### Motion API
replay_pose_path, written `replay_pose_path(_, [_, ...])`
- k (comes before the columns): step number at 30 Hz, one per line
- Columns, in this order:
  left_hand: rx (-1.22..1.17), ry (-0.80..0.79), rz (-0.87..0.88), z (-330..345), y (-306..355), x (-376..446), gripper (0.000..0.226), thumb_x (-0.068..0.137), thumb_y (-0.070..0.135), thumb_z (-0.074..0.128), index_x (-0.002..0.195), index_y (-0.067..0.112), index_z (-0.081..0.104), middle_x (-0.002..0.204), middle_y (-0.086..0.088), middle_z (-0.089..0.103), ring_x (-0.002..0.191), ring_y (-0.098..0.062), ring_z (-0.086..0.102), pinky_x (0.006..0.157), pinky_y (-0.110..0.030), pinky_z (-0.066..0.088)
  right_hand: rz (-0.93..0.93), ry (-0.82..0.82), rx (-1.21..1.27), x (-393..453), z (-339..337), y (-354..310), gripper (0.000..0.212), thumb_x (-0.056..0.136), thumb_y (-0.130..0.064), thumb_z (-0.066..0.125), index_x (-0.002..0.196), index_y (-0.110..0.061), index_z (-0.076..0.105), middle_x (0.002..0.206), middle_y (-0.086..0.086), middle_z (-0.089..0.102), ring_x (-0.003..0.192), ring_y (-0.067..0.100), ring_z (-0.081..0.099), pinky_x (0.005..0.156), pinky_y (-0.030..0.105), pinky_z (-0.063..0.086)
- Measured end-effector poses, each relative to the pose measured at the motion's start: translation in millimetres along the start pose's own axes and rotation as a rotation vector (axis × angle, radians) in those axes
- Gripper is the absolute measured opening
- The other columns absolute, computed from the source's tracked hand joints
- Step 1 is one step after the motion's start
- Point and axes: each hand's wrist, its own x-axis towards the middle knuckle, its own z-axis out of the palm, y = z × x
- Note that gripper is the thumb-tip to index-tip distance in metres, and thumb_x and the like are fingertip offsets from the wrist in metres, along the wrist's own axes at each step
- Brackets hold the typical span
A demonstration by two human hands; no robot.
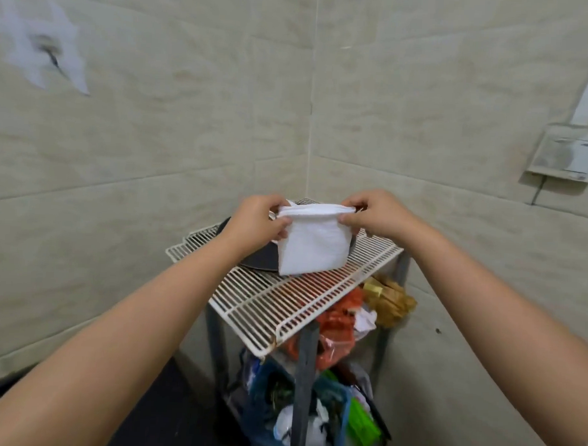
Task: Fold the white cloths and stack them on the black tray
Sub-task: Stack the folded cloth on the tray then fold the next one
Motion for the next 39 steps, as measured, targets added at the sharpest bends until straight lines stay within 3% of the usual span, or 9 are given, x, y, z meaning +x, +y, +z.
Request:
replay_pose_path(2, [0.063, 0.079, -0.037, 8.7, -4.9, 24.8, 0.018, 0.086, 0.002, 0.057, 0.103, 0.003, 0.064, 0.088, -0.01, 0.065, 0.073, -0.023, 0.065, 0.082, -0.037, 0.054, -0.024, -0.017, 0.044, 34.5, 1.8, 11.0, 0.014, 0.082, -0.006, 0.059, 0.094, -0.006, 0.067, 0.064, 0.004, 0.058, 0.057, 0.013, 0.055, 0.045, 0.018, 0.043])
replay_pose_path(6, [0.212, 0.248, -0.087, 24.6, -15.6, 80.2, 0.019, 0.087, 0.007, 0.055, 0.102, 0.007, 0.066, 0.102, -0.014, 0.069, 0.096, -0.029, 0.063, 0.082, -0.035, 0.048, -0.117, 0.011, 0.109, 112.6, 6.8, 33.5, 0.018, 0.077, 0.002, 0.056, 0.091, 0.006, 0.066, 0.077, 0.014, 0.06, 0.069, 0.022, 0.058, 0.065, 0.033, 0.053])
replay_pose_path(11, [0.311, 0.48, -0.189, 37.8, -29.2, 147.7, 0.024, 0.087, 0.002, 0.052, 0.106, 0.005, 0.065, 0.105, -0.015, 0.067, 0.099, -0.029, 0.059, 0.079, -0.028, 0.039, -0.268, 0.021, 0.169, 208.5, 22.5, 55.7, 0.017, 0.075, 0.003, 0.056, 0.087, 0.0, 0.067, 0.077, 0.007, 0.059, 0.073, 0.016, 0.053, 0.058, 0.021, 0.037])
replay_pose_path(13, [0.343, 0.48, -0.235, 47.7, -41.8, 164.4, 0.026, 0.089, 0.001, 0.051, 0.111, 0.003, 0.063, 0.112, -0.015, 0.064, 0.103, -0.029, 0.057, 0.08, -0.024, 0.037, -0.291, -0.003, 0.195, 241.0, 36.8, 69.8, 0.017, 0.074, 0.004, 0.056, 0.087, 0.0, 0.067, 0.08, 0.006, 0.059, 0.079, 0.016, 0.053, 0.054, 0.007, 0.035])
replay_pose_path(15, [0.371, 0.442, -0.291, 60.1, -55.8, 172.6, 0.026, 0.09, 0.002, 0.05, 0.113, 0.002, 0.062, 0.116, -0.016, 0.061, 0.105, -0.03, 0.056, 0.081, -0.023, 0.036, -0.312, -0.055, 0.194, 264.4, 53.1, 84.9, 0.018, 0.075, 0.005, 0.056, 0.089, 0.001, 0.067, 0.085, 0.008, 0.059, 0.082, 0.016, 0.053, 0.055, 0.004, 0.033])
replay_pose_path(19, [0.442, 0.386, -0.361, 81.2, -72.4, 171.0, 0.026, 0.089, 0.003, 0.052, 0.113, 0.003, 0.062, 0.116, -0.014, 0.061, 0.104, -0.03, 0.057, 0.08, -0.022, 0.036, -0.42, -0.183, 0.167, 280.9, 78.9, 113.6, 0.013, 0.075, 0.002, 0.061, 0.086, 0.003, 0.067, 0.094, 0.019, 0.064, 0.09, 0.027, 0.057, 0.071, 0.026, 0.038])
replay_pose_path(25, [0.565, 0.283, -0.392, 94.6, -73.3, 153.4, 0.028, 0.09, 0.014, 0.056, 0.118, 0.009, 0.061, 0.114, -0.008, 0.064, 0.098, -0.022, 0.059, 0.079, -0.021, 0.038, -0.507, -0.336, 0.128, 276.1, 84.9, 136.3, 0.017, 0.077, 0.002, 0.058, 0.091, 0.0, 0.067, 0.086, 0.007, 0.057, 0.079, 0.018, 0.051, 0.062, 0.012, 0.035])
replay_pose_path(32, [0.547, 0.263, -0.393, 104.4, -68.9, 141.3, 0.03, 0.091, 0.023, 0.057, 0.118, 0.012, 0.061, 0.113, -0.004, 0.064, 0.091, -0.014, 0.056, 0.077, -0.019, 0.038, -0.547, -0.423, 0.051, 267.7, 80.1, 147.5, 0.017, 0.081, -0.006, 0.061, 0.097, -0.006, 0.067, 0.091, 0.003, 0.062, 0.083, 0.015, 0.054, 0.075, 0.025, 0.04])
replay_pose_path(39, [0.52, 0.269, -0.341, 111.6, -74.6, 136.8, 0.027, 0.09, 0.019, 0.059, 0.113, 0.006, 0.062, 0.108, -0.007, 0.061, 0.081, -0.008, 0.043, 0.076, -0.016, 0.034, -0.56, -0.385, 0.084, 261.3, 76.5, 144.9, 0.016, 0.081, -0.002, 0.055, 0.093, -0.001, 0.067, 0.095, 0.012, 0.066, 0.079, 0.019, 0.054, 0.071, 0.029, 0.04])
